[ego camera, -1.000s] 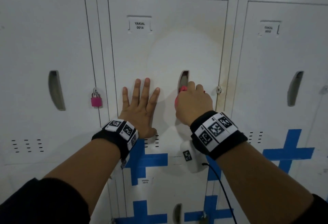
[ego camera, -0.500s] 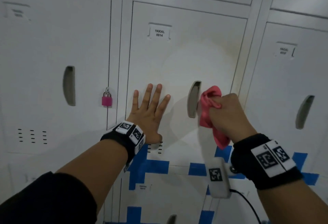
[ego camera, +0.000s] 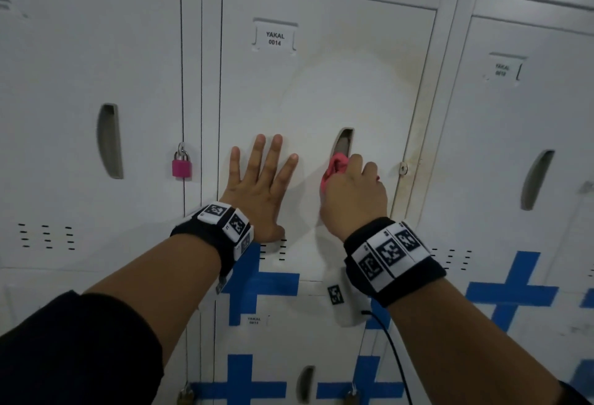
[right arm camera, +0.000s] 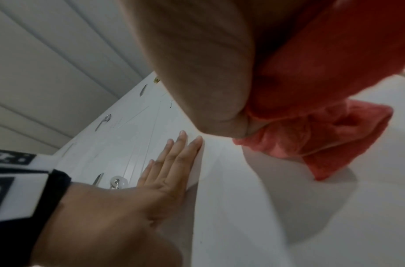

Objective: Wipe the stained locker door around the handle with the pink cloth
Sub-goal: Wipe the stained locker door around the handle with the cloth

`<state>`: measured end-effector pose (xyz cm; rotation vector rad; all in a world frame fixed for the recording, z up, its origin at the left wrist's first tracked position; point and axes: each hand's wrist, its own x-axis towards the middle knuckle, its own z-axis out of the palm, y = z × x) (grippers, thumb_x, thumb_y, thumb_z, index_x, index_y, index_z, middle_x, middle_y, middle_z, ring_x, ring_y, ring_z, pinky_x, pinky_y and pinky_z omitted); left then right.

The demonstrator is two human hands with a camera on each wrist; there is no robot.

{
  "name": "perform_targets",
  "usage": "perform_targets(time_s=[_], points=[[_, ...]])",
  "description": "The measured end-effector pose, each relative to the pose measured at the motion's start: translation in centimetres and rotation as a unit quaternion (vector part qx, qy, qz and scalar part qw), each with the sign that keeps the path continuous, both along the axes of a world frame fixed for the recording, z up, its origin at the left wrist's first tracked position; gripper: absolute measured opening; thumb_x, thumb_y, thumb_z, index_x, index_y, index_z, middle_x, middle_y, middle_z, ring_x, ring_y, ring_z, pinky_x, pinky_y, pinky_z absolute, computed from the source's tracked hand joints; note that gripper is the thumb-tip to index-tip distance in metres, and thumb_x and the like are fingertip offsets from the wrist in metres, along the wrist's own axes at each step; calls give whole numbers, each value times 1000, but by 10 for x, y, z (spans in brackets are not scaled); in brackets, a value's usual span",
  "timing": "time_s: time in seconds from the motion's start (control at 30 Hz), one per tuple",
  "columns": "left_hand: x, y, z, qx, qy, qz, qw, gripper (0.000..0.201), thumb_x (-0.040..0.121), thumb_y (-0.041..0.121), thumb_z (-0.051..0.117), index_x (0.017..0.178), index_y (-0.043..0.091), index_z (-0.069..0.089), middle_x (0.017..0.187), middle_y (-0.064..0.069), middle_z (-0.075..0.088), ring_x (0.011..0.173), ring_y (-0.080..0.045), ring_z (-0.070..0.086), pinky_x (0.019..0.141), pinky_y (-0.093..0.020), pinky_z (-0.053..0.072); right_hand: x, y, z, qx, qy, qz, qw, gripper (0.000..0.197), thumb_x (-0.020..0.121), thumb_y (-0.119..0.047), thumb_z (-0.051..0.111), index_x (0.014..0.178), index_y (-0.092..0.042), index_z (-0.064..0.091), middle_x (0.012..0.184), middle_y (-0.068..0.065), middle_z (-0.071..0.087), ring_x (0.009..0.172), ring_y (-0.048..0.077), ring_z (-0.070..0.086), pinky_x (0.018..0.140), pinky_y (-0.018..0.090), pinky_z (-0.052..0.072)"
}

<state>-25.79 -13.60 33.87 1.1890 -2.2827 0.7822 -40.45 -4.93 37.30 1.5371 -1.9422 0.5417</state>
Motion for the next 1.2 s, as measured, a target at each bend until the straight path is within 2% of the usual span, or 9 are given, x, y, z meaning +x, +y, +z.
perform_targets(time_s=[0.1,0.23,0.4,0.57,0.67,0.73,0.87,1.07,1.2], points=[[1,-1,-2,-4,3,-2,1000,145,48,61,73,150,18,-21,157,-17,-26,142,-42,-26,110,-69,-12,-5,0,4,-4,24,1,1000,24,91,-22,49,109,-8,56,116,12,44,107,32,42,73,35,34],[1,-1,1,-2,-8,2,1000,140,56,65,68,145,19,-31,151,-16,-40,136,-40,-39,107,-68,-19,-9,0,13,18,75,9,997,22,93,-23,46,105,-10,58,116,12,47,110,32,41,83,37,38],[2,-5,-2,-11,10,-3,1000,141,50,58,71,150,20,-21,157,-16,-28,142,-38,-29,110,-67,-13,-32,3,9,10,90,104,990,24,88,-16,48,107,-8,60,108,7,47,102,26,40,78,35,40],[0,-3,0,-4,1,3,1000,141,54,62,65,143,19,-35,149,-16,-44,135,-39,-41,106,-66,-23,-56,7,-1,-98,-33,236,966,31,80,-2,59,102,-17,74,97,2,45,90,18,34,77,33,40],[-1,-3,-2,-1,3,0,1000,141,54,61,67,144,17,-33,150,-16,-42,135,-39,-41,108,-67,-20,-51,8,13,-226,-174,289,914,42,83,0,54,122,-14,64,109,0,43,101,22,45,88,27,40],[0,-1,-2,-7,5,-1,1000,144,51,60,69,146,16,-29,153,-16,-37,138,-39,-36,109,-68,-16,-49,0,26,-271,-199,271,902,47,86,-3,54,133,-10,55,120,8,46,108,23,48,94,26,43],[-1,-3,-3,-13,7,-3,1000,142,54,61,67,144,14,-33,150,-15,-41,137,-38,-38,110,-67,-16,-42,-21,27,-263,-95,206,938,37,87,-9,54,124,-9,60,130,17,48,112,35,46,92,42,48],[-2,-4,-7,-42,21,-11,999,142,46,52,74,152,11,-12,159,-19,-18,144,-40,-22,111,-70,-5,-32,-18,-7,-180,55,222,957,25,91,-21,58,114,-14,66,124,9,55,103,26,47,86,36,39],[0,-4,-4,-39,15,-11,999,139,50,58,69,152,11,-13,160,-19,-18,144,-40,-22,111,-69,-7,-41,-6,-44,-103,105,192,970,21,82,-15,66,102,-17,70,111,5,58,96,26,49,82,37,42]])
